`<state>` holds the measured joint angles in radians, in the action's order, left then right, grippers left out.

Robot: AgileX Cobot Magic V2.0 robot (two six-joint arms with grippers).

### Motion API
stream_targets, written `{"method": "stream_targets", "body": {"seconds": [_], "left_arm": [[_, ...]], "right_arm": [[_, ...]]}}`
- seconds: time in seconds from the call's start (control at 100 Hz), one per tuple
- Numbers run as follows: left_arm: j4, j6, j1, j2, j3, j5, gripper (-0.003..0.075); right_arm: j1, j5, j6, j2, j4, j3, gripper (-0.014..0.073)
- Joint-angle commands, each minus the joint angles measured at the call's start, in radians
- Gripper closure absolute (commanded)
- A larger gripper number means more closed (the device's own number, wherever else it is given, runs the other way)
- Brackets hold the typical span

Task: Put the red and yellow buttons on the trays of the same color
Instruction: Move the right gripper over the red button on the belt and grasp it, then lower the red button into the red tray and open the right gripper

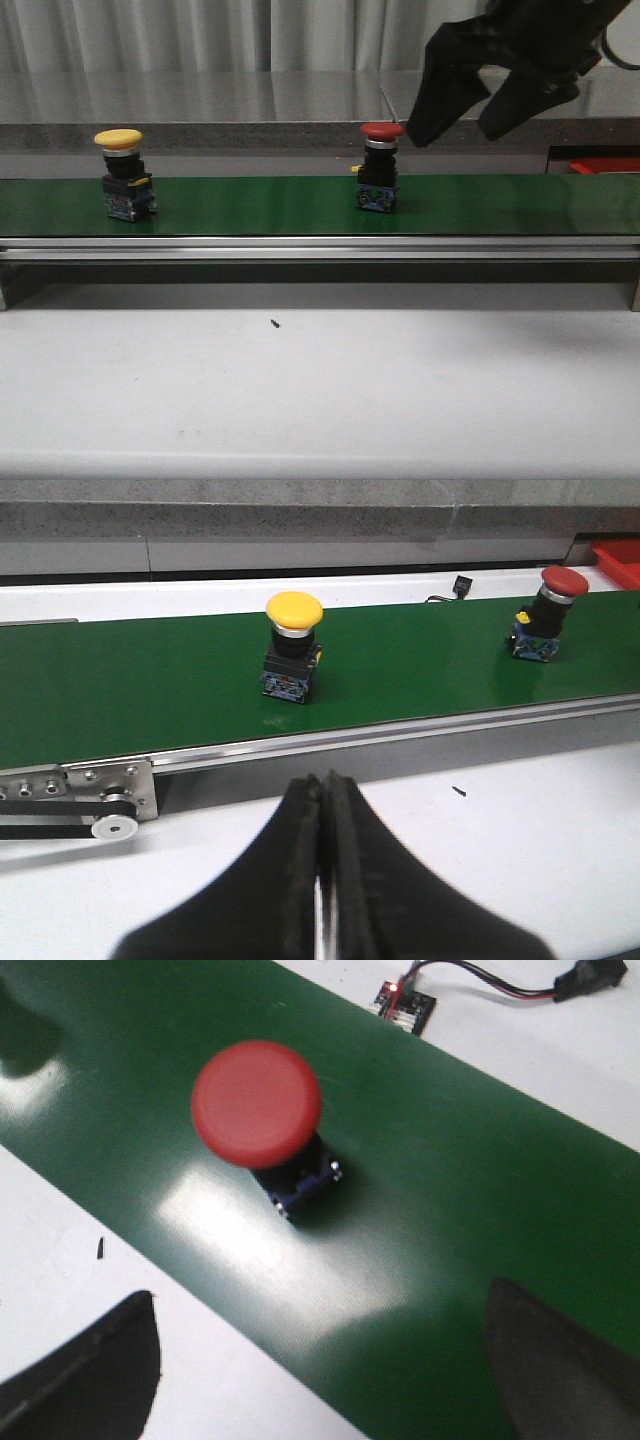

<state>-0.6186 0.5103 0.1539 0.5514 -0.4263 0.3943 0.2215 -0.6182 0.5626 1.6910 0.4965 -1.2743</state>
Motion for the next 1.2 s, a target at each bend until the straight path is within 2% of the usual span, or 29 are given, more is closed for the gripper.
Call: {"method": "stream_targets", "body": {"seconds": [0.0,0.19,0.27,0.34,0.46,0.53,0.66,0.78,0.97,1.19], "left_arm": [[-0.027,-0.003,0.008,0.001,-0.026,-0.065,0.0739],[-0.027,-0.003,0.008,0.001,-0.026,-0.065,0.0739],[-0.027,-0.003,0.008,0.001,-0.026,-0.065,0.0739],[-0.027,-0.003,0.008,0.001,-0.026,-0.065,0.0739],[-0.027,-0.003,0.008,0.001,-0.026,-0.065,0.0739],[-0.027,-0.003,0.008,0.001,-0.026,-0.065,0.0739],[-0.027,-0.003,0.008,0.001,-0.026,-0.065,0.0739],[-0.027,-0.003,0.008,0.001,-0.026,-0.065,0.0739],[-0.027,-0.003,0.008,0.001,-0.026,-0.065,0.0739],[-0.027,-0.003,0.008,0.001,-0.026,-0.065,0.0739]], "right_arm": [[0.017,0.036,0.009,0.005,0.009,-0.081,-0.0053],[0.028,0.056,0.009,0.079,0.009,-0.155,-0.0048],[0.028,0.069,0.009,0.101,0.009,-0.177,0.0003],[0.028,0.064,0.009,0.118,0.009,-0.194,0.0102],[0.027,0.043,0.009,0.129,0.002,-0.205,0.0336],[0.02,0.024,0.009,0.125,0.002,-0.214,0.0402],[-0.015,-0.02,0.009,0.099,0.001,-0.252,0.0406],[-0.093,-0.064,0.009,0.055,0.0,-0.298,0.0406],[-0.309,-0.128,-0.001,0.036,0.0,-0.386,0.0406],[-0.581,-0.093,-0.006,0.083,0.001,-0.397,0.0406]]}}
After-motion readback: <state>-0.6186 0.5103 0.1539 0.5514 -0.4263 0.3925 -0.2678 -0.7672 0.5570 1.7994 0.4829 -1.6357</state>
